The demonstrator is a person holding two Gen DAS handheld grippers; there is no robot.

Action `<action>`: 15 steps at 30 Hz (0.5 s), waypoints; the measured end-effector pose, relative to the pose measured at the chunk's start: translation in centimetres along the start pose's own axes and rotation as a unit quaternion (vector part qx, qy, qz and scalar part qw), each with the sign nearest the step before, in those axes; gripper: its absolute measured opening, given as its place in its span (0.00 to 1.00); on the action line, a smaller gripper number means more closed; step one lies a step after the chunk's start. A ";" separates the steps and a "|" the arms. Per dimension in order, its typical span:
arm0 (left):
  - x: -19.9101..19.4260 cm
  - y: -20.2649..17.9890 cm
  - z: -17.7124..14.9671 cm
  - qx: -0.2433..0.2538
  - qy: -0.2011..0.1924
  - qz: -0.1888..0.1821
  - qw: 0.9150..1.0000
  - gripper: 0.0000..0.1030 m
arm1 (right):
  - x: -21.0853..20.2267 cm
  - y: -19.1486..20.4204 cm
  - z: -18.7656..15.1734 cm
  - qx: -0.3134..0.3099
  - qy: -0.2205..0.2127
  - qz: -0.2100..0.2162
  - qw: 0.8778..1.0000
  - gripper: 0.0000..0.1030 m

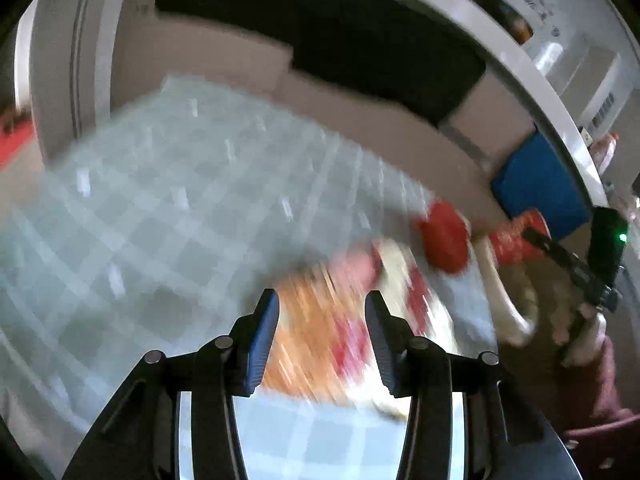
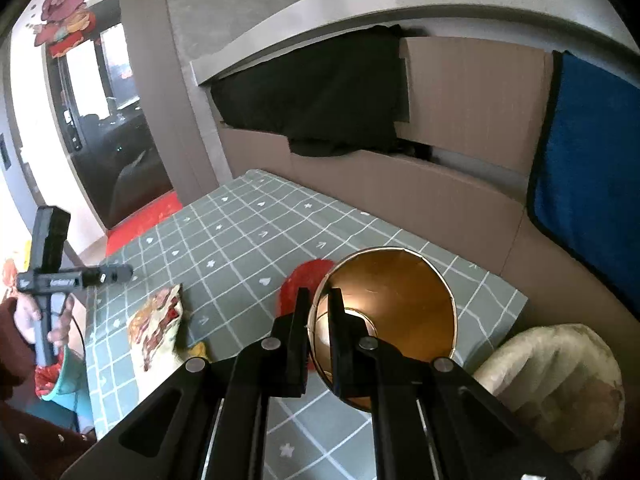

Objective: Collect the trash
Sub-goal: 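Grasp the red paper cup rim with the right tool while the left tool approaches the snack bag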

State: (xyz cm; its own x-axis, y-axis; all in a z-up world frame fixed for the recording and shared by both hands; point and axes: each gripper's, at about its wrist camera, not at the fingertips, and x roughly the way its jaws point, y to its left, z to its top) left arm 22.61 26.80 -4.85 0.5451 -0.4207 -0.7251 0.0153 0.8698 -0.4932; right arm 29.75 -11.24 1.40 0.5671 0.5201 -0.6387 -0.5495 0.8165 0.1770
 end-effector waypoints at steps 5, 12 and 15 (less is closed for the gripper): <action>1.4 0.2 -4.4 -0.103 0.090 -0.063 0.989 0.44 | -0.8 0.7 -1.4 0.000 0.003 0.011 1.000 0.08; 2.7 2.0 -5.0 -0.241 0.023 -0.059 0.968 0.44 | -0.8 1.6 -3.3 0.011 -0.001 0.022 1.000 0.08; 3.7 2.4 -4.2 -0.275 -0.019 -0.064 0.959 0.45 | -1.0 1.8 -4.2 0.018 -0.005 0.022 1.000 0.08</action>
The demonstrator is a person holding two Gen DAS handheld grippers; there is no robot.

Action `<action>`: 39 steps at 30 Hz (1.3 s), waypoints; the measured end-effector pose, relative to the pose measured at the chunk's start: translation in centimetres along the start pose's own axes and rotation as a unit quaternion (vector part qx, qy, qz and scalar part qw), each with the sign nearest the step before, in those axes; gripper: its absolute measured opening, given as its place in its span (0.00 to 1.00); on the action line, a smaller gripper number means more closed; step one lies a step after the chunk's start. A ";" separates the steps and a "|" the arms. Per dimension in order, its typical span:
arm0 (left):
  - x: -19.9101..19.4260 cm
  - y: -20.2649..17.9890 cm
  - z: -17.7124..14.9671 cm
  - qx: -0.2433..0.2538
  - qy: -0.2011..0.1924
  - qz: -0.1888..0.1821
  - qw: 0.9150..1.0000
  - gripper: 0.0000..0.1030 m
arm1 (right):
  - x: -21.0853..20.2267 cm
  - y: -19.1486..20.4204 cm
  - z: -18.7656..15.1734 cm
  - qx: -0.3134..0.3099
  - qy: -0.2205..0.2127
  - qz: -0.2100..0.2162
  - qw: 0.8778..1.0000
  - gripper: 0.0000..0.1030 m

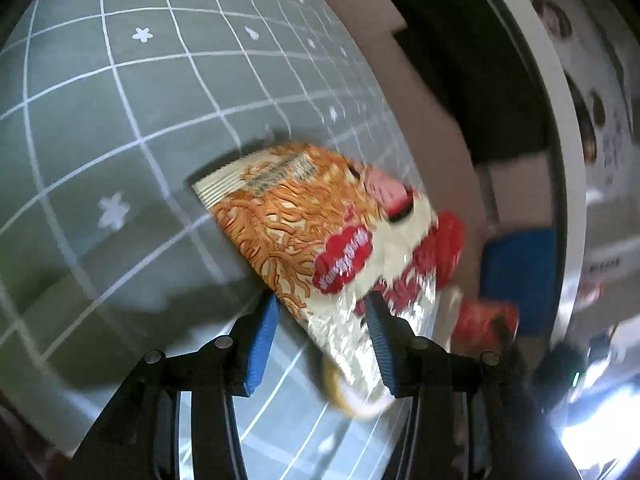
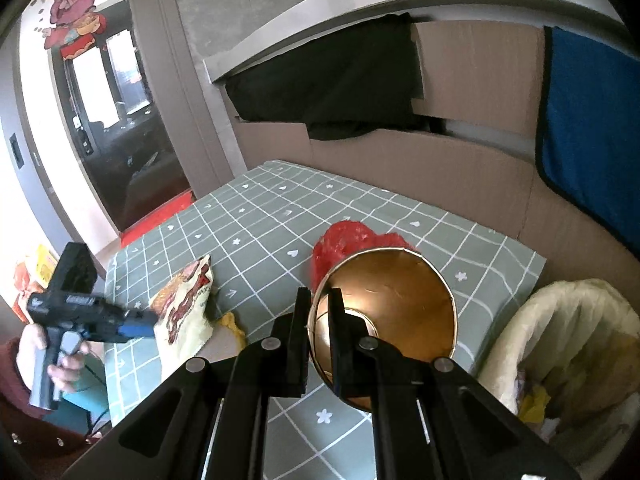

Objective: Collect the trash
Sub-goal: 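Grasp the red paper cup rim with the right tool while the left tool approaches the snack bag, then grasp the noodle snack bag corner with the left tool, then carry the snack bag and red cup over the bin with both tools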

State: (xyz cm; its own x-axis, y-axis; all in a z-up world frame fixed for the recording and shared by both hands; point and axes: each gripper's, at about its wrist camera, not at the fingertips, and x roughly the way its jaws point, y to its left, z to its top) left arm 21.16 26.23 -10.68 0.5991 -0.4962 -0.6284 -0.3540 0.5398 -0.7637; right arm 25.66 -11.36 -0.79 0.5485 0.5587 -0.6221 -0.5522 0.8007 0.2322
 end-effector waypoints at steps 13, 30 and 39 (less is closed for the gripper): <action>0.9 -9.9 1.5 0.203 -0.094 0.060 0.973 0.02 | -0.3 -1.0 -2.2 0.021 0.005 -0.007 1.000 0.08; 7.4 -17.3 -2.9 0.303 -0.001 0.019 0.953 0.29 | 2.5 -0.7 -3.7 0.047 0.036 0.038 0.998 0.08; 11.1 -16.3 -3.3 0.279 0.015 0.054 0.959 0.26 | 1.8 -1.5 -4.7 0.057 0.028 0.024 0.998 0.08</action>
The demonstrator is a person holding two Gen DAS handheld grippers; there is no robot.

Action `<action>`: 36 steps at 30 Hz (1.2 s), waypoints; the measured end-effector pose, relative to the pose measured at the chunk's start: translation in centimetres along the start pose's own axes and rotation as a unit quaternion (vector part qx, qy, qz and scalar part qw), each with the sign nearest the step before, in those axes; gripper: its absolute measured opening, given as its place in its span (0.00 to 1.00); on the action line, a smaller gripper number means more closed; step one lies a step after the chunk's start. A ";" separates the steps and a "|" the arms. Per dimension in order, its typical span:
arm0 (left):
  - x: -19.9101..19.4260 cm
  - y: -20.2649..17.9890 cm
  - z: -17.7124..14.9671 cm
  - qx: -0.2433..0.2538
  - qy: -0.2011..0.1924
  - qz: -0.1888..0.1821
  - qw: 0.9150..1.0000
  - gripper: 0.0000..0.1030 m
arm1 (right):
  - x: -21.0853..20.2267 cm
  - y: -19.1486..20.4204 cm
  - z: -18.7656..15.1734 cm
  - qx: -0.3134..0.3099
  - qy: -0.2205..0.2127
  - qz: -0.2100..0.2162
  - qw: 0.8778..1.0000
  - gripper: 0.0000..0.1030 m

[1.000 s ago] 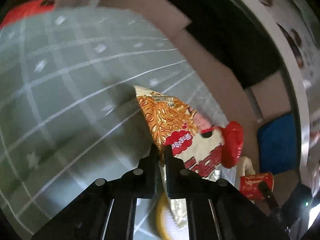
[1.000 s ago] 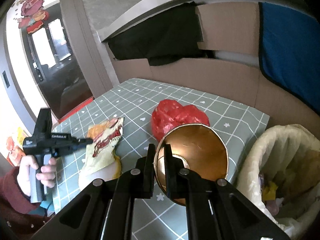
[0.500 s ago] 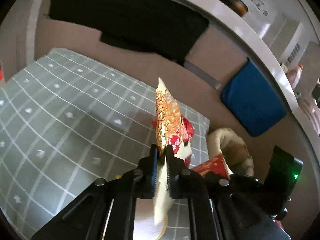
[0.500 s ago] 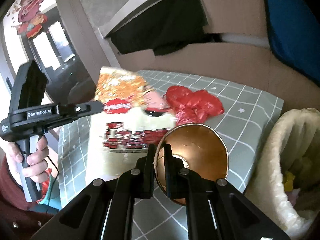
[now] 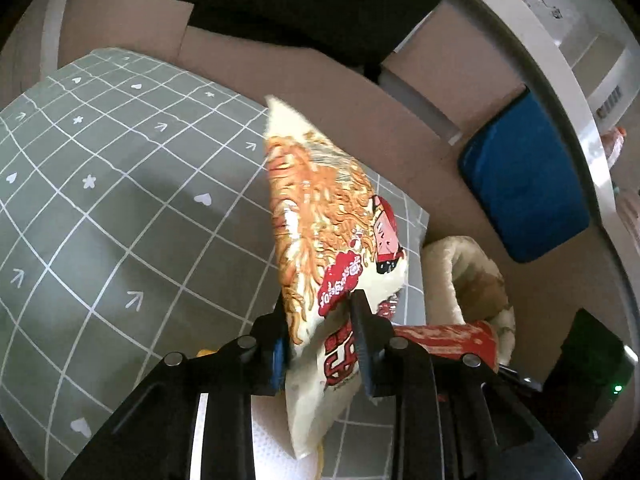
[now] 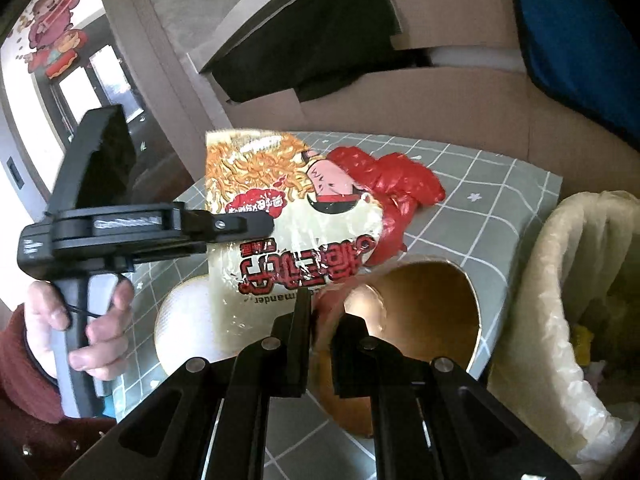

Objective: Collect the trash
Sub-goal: 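Carry the snack bag and red cup over the bin with both tools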

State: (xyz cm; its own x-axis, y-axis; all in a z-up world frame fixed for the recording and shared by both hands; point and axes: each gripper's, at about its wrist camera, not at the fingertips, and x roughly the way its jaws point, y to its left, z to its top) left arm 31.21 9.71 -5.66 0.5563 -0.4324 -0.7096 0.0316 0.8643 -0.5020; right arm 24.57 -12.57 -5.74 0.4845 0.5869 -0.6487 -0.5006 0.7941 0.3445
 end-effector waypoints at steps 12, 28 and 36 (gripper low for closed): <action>-5.8 -6.8 -0.1 0.136 -0.129 0.065 0.980 0.05 | -3.6 0.4 2.6 -0.043 -0.051 -0.035 0.997 0.08; -1.2 -18.6 -1.6 0.223 -0.096 -0.027 0.970 0.05 | -14.9 -6.9 3.6 0.002 -0.130 -0.179 0.975 0.08; 3.9 -22.3 -2.3 0.235 -0.044 -0.069 0.969 0.05 | -15.7 -11.1 3.0 0.040 -0.120 -0.201 0.971 0.08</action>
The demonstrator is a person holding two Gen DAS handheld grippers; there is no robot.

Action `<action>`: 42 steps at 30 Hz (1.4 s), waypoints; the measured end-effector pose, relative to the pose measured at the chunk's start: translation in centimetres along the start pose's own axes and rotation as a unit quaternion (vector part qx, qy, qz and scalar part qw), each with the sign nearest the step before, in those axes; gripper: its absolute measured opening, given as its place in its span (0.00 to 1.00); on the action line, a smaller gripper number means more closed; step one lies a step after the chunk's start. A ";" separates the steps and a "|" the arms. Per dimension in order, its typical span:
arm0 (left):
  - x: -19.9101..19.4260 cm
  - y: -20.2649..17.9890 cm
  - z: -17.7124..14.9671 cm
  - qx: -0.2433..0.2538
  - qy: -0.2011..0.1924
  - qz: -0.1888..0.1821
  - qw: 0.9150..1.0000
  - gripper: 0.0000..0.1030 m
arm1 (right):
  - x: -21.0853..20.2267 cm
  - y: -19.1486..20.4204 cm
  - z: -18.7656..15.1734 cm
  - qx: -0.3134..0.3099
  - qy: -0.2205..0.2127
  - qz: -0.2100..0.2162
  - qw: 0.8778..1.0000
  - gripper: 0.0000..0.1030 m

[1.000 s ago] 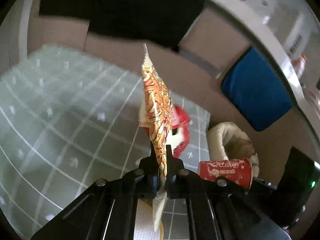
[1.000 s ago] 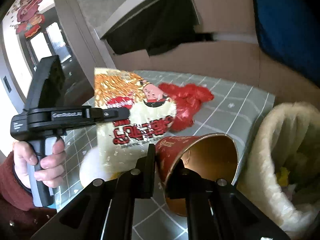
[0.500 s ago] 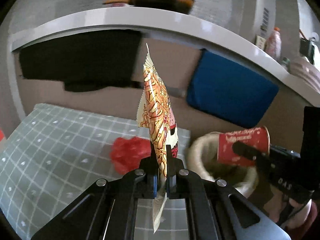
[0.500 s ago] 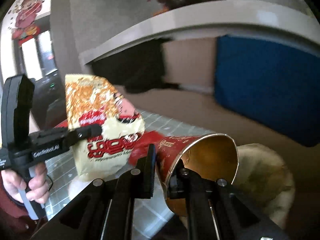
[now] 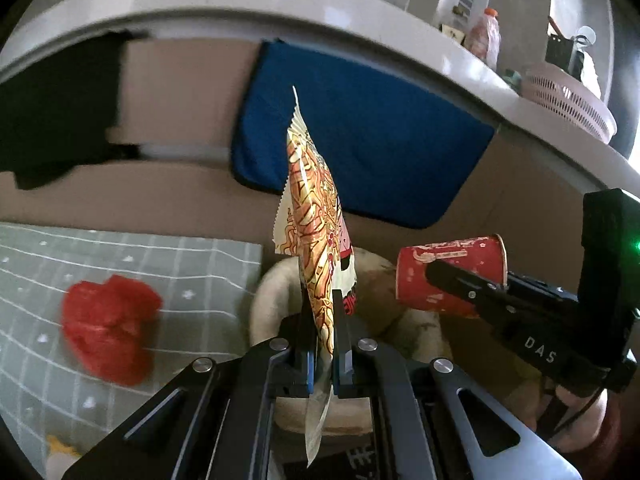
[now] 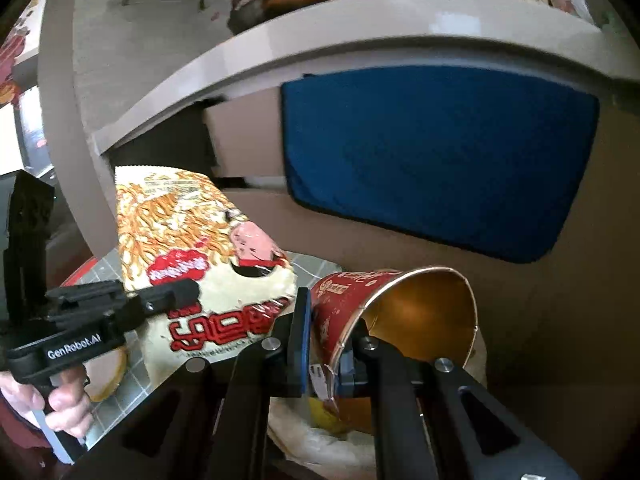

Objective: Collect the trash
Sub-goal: 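Carry the snack bag and red cup over the bin with both tools, then open both tools to drop the snack bag and cup into the bin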

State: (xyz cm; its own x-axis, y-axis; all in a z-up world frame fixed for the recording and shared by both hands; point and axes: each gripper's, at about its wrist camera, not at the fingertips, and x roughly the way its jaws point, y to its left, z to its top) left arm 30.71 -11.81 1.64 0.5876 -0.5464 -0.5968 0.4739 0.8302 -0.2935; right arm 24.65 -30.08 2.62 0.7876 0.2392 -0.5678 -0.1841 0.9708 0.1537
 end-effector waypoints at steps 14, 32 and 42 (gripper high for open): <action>6.0 1.8 -0.1 -0.039 0.042 -0.039 0.998 0.18 | 3.7 -3.1 -1.4 0.044 0.032 0.010 0.998 0.11; -2.9 5.9 -2.3 -0.048 0.029 0.023 0.998 0.35 | 3.2 -1.5 -2.7 0.046 0.059 -0.027 0.997 0.39; -15.5 11.5 -8.7 -0.020 -0.037 0.175 0.984 0.35 | 0.7 6.8 -4.3 -0.021 0.001 0.039 0.999 0.39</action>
State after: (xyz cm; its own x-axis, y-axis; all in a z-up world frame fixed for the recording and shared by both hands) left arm 21.33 7.16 1.07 0.7564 -0.2323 -0.6115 0.2091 0.9716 -0.1104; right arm 21.40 -23.29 -0.22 0.7686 0.3150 -0.5568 -0.2696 0.9488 0.1646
